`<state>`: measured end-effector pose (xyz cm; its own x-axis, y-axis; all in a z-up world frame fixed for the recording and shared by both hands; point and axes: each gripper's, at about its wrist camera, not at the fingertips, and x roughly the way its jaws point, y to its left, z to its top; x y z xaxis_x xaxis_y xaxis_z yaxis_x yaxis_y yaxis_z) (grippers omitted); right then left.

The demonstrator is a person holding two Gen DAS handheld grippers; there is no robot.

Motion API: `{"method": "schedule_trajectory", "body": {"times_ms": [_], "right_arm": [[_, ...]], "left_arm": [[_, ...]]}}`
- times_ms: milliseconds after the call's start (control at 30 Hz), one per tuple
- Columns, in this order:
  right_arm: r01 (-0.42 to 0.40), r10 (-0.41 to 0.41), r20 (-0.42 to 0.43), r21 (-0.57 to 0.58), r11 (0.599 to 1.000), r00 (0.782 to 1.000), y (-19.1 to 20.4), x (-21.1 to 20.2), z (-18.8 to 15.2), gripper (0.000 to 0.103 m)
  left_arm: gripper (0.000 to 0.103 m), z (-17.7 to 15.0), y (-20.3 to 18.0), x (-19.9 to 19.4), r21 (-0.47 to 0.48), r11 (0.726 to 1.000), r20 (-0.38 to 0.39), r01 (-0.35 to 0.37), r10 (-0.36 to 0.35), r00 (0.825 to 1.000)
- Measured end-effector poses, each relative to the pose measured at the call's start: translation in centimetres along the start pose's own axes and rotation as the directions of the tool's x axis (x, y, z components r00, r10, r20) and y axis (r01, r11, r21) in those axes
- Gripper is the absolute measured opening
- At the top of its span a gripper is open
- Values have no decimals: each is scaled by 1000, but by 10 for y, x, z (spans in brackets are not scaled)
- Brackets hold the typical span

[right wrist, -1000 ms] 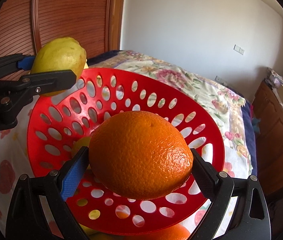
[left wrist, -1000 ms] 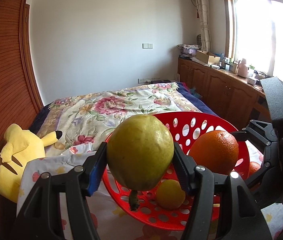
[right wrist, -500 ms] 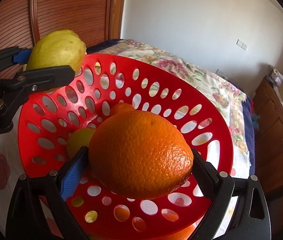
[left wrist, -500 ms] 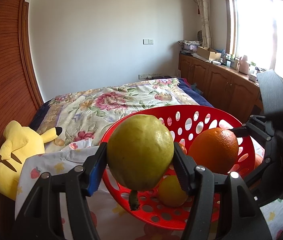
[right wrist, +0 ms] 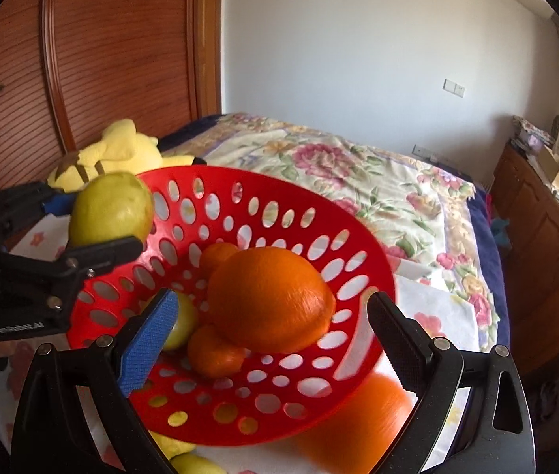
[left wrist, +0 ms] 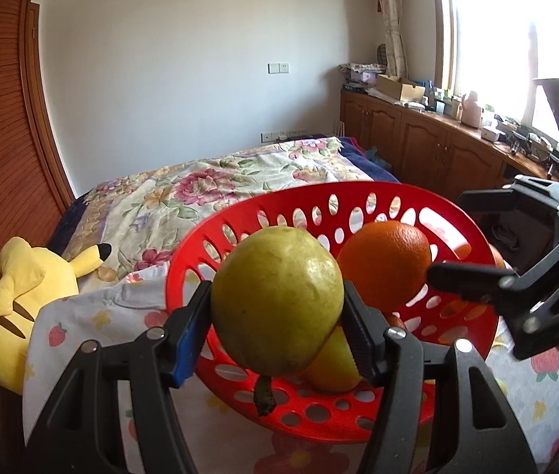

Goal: Organize fruits
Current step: 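Lower the orange into the red basket and open the right tool while the left tool drops the lemon in, then grasp another large orange with the right tool while the left tool grasps a small orange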

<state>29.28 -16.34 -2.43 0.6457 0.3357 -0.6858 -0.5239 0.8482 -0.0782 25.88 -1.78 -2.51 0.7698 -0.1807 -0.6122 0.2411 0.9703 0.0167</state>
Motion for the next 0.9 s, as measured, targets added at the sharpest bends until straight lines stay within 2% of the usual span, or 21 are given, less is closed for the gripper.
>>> {"method": "schedule_trajectory", "body": {"times_ms": [200, 333, 467, 500, 633, 900], "right_arm": [[3, -5, 30, 47, 999, 1000, -9, -12, -10, 98], [31, -35, 72, 56, 998, 997, -19, -23, -15, 98], [78, -89, 139, 86, 993, 986, -54, -39, -16, 98], [107, -123, 131, 123, 987, 984, -72, -38, -17, 98], [121, -143, 114, 185, 975, 983, -106, -40, -24, 98], [122, -138, 86, 176, 977, 987, -110, -41, -41, 98]], "left_arm": [[62, -2, -4, 4, 9, 1000, -22, 3, -3, 1000], [62, -4, -6, 7, 9, 1000, -46, 8, -7, 999], [63, -1, -5, -1, 3, 1000, -5, 7, -7, 1000], [64, 1, -4, -2, 0, 1000, 0, 9, -9, 1000], [65, 5, -2, -7, -9, 1000, 17, 8, -8, 1000], [65, -7, -14, -24, -6, 999, 43, 45, -44, 998]]}}
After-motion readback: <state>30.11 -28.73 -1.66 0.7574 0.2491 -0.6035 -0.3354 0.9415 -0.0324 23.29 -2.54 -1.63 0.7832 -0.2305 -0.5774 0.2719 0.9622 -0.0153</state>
